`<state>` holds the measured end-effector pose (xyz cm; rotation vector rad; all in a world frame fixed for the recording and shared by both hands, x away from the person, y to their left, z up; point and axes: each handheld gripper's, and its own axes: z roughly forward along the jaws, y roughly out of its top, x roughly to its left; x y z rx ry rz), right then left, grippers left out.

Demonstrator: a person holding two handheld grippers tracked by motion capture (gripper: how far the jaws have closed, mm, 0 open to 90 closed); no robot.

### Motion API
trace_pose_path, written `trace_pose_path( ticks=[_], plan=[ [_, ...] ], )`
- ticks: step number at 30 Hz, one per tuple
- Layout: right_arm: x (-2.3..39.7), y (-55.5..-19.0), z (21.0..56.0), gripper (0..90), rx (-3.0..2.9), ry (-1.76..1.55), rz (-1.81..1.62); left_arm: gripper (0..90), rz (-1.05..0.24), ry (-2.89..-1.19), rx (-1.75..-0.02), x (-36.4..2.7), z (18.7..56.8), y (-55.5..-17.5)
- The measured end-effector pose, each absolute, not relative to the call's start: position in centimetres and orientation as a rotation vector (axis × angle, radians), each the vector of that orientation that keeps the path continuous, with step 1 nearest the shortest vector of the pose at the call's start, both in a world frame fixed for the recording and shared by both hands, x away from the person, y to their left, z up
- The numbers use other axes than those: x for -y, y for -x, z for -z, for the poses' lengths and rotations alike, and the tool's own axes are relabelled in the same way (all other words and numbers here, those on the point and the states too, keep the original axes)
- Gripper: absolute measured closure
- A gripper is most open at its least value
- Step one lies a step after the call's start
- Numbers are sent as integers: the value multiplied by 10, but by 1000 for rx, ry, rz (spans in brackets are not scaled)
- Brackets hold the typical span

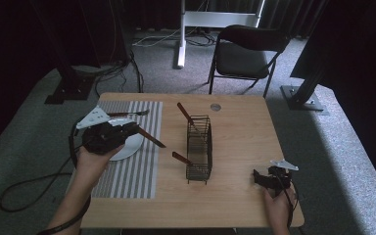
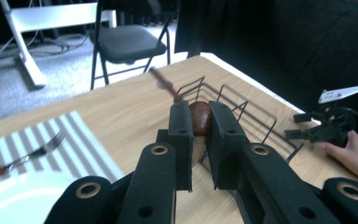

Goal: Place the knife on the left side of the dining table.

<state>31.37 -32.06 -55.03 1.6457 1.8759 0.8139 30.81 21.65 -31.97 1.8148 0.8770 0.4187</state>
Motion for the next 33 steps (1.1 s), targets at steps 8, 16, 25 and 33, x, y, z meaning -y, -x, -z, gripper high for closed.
trace_pose_path(
  ticks=[8,16,25,33],
  plan=[
    [320,-314,550,117,-1876,-1647,-814,811,-399,-1786,-967,-245,348,-303],
    [320,-314,550,117,-1875,-1648,-814,811,-377,-1774,-1044,-264,372,-298],
    [320,-314,550,117,-1876,-1648,-814,811,-359,-1774,-1099,-278,391,-291],
    [320,-314,550,117,-1875,-1648,-814,811,-352,-1793,-1124,-282,398,-288]
  ],
)
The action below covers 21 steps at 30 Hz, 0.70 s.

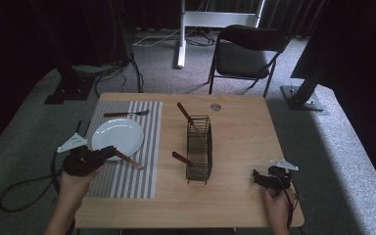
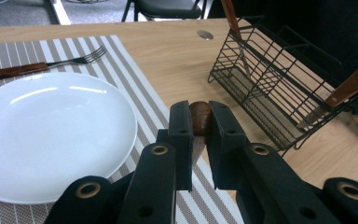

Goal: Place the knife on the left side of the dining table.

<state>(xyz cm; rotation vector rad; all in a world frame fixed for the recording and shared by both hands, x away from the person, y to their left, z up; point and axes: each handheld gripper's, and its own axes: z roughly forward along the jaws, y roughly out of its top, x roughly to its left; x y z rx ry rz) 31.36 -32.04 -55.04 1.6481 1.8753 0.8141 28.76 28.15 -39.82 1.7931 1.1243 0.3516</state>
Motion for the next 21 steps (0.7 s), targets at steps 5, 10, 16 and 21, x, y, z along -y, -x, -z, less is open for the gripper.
trace_pose_path(
  ticks=[5,10,16,21],
  plan=[
    [320,-314,550,117,-1875,-1648,-814,810,-338,-1777,-1147,-282,400,-289],
    [320,-314,550,117,-1875,-1648,-814,804,-322,-1735,-1182,-287,404,-288],
    [320,-314,550,117,-1876,-1648,-814,785,-341,-1666,-1261,-299,414,-287],
    [321,-314,550,117,-1877,-1647,-813,764,-354,-1636,-1303,-306,421,-285]
  ],
)
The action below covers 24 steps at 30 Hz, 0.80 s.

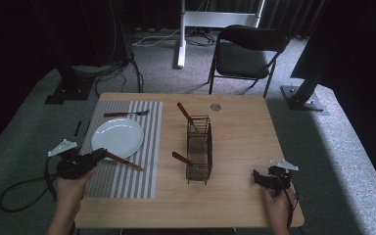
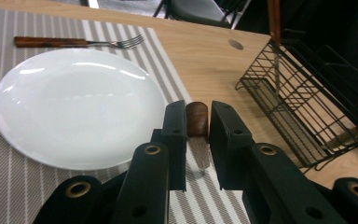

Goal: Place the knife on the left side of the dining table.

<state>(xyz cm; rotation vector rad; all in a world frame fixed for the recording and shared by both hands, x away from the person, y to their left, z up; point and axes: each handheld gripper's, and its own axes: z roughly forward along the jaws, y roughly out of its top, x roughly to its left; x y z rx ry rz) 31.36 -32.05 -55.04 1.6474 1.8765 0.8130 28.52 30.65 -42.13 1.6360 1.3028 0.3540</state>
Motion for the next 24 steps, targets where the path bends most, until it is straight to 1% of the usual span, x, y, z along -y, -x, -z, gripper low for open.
trace_pose_path(
  ticks=[3,6,15,18,24],
  plan=[
    [321,-314,550,117,-1877,-1647,-813,756,-363,-1615,-1330,-311,426,-284],
    [320,-314,550,117,-1876,-1649,-813,726,-393,-1596,-1373,-317,435,-282],
    [320,-314,550,117,-1876,-1649,-813,685,-404,-1548,-1455,-328,452,-281],
    [320,-314,550,117,-1876,-1649,-813,638,-413,-1538,-1485,-330,457,-282],
    [320,-314,550,117,-1875,-1650,-814,631,-415,-1523,-1530,-337,469,-284]
  ],
)
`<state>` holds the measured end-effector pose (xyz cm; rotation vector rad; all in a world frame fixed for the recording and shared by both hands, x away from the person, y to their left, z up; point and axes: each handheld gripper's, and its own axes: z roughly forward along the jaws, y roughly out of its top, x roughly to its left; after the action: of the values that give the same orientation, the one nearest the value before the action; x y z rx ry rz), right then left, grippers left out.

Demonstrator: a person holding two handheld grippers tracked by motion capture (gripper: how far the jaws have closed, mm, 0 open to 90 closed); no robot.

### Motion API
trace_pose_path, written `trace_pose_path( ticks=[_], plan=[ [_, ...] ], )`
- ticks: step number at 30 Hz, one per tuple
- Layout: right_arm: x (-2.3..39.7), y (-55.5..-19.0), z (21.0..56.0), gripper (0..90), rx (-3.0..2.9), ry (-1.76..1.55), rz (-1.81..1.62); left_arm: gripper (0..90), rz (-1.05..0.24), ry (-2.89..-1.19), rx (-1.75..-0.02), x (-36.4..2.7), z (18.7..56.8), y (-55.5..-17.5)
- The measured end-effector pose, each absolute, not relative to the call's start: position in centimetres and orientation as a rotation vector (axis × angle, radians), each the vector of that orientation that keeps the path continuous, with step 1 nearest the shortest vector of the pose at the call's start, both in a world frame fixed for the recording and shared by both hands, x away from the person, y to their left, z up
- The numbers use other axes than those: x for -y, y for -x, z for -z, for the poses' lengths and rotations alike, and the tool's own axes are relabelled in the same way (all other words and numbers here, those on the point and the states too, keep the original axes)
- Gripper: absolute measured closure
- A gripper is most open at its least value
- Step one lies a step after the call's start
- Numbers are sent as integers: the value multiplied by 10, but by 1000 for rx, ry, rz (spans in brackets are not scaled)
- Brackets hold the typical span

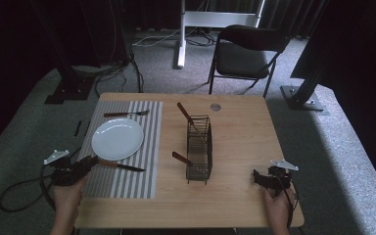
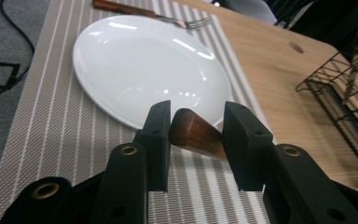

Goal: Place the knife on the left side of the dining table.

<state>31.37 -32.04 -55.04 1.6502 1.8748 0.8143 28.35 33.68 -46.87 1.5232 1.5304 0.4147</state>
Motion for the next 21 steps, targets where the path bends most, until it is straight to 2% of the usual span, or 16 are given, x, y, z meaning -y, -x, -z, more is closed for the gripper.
trace_pose_path(
  ticks=[21],
  plan=[
    [320,-314,550,117,-1875,-1650,-814,560,-328,-1481,-1645,-354,506,-288]
  ],
)
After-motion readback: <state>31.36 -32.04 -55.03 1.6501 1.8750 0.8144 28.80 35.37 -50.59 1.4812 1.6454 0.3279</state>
